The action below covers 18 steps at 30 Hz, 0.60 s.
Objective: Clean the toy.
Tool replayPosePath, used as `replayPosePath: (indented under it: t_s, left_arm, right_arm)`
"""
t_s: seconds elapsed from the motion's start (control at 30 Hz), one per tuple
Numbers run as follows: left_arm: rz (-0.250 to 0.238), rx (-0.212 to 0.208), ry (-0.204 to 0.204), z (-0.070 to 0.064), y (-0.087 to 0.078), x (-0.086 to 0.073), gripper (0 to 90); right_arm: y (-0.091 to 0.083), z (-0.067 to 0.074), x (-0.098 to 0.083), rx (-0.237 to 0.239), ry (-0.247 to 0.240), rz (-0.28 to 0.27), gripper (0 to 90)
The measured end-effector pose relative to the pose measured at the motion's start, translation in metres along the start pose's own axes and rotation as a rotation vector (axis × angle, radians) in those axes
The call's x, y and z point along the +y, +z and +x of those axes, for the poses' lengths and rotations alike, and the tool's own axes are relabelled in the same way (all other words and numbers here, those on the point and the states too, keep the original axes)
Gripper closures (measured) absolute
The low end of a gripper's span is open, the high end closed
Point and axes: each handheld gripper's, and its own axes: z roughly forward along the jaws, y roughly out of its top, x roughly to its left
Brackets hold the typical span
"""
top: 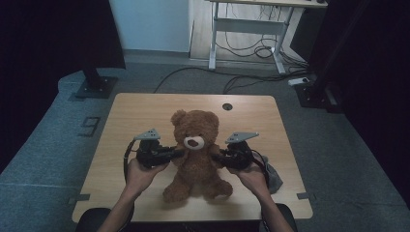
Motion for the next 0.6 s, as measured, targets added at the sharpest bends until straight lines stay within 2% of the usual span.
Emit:
replayPosePath:
  t_s: [0.07,0.13,0.43,0.6]
  left_arm:
    - [0.005,0.018,0.003,0.007,0.004,0.000,75.3]
    - [-0.003,0.012,-0.015,0.015,0.008,0.001,75.1]
    - [0.009,0.082,0.001,0.040,0.017,0.000,73.0]
    - [0.017,0.115,-0.009,0.056,0.020,-0.003,71.8]
  right_arm:
    - [0.006,-0.007,0.000,-0.004,0.017,0.002,72.4]
    - [0.011,-0.012,0.001,-0.008,0.016,0.008,72.2]
    - [0.031,-0.036,0.004,-0.063,0.048,0.037,70.2]
    - [0.041,-0.048,0.001,-0.087,0.070,0.060,69.2]
